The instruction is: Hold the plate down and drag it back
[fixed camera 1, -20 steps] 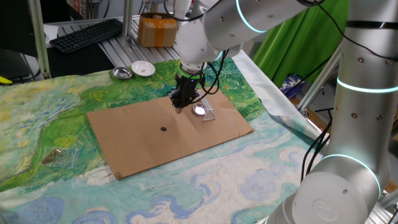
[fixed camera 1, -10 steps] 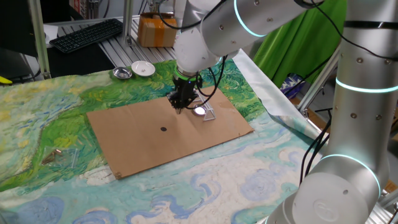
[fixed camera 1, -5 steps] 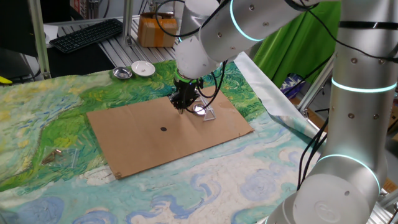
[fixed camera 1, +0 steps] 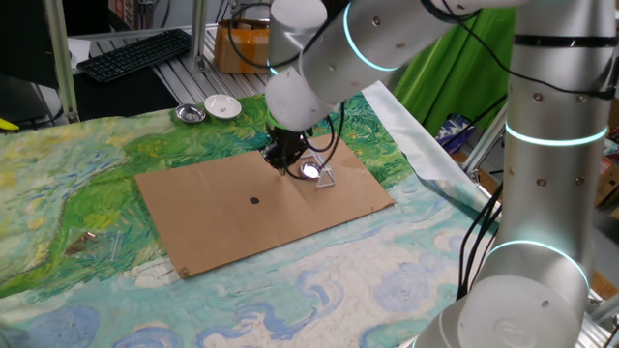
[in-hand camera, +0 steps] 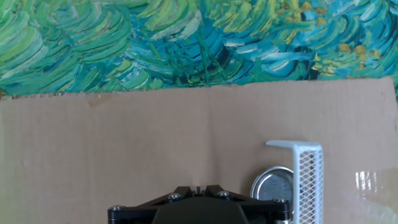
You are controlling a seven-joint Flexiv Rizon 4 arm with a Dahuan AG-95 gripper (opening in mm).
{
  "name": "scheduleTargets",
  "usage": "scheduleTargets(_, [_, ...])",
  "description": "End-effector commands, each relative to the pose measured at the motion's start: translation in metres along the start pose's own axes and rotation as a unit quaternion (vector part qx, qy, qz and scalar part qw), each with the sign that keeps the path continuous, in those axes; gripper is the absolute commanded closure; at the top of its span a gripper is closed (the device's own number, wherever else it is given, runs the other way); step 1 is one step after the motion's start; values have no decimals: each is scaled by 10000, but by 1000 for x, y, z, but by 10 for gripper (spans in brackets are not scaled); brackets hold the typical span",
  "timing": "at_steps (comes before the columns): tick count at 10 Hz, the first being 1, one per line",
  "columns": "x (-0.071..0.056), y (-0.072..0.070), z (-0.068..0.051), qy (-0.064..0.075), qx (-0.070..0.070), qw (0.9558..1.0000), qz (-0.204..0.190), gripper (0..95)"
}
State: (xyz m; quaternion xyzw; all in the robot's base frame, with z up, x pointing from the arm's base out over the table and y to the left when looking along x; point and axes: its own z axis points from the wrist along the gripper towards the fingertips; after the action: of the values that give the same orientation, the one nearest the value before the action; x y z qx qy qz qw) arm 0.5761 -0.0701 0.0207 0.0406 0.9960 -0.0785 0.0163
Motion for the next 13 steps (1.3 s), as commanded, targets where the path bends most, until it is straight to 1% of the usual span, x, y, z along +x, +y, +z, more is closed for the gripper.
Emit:
scheduleTargets(1, [-1,0,3,6,-14,10000,24,950])
scheduleTargets(4, [-1,0,3,41,-63,9999,86,950])
scheduleTargets(7, [-1,0,3,56,-87,9999,-2,950])
scheduleTargets(8, [-1,0,3,56,-91,9999,86,950])
scheduleTargets(10, [-1,0,3,80,-160,9990,405,950])
scheduleTargets(11, [-1,0,3,98,-157,9984,535,950])
scheduleTargets(13, [-1,0,3,203,-162,9969,742,950])
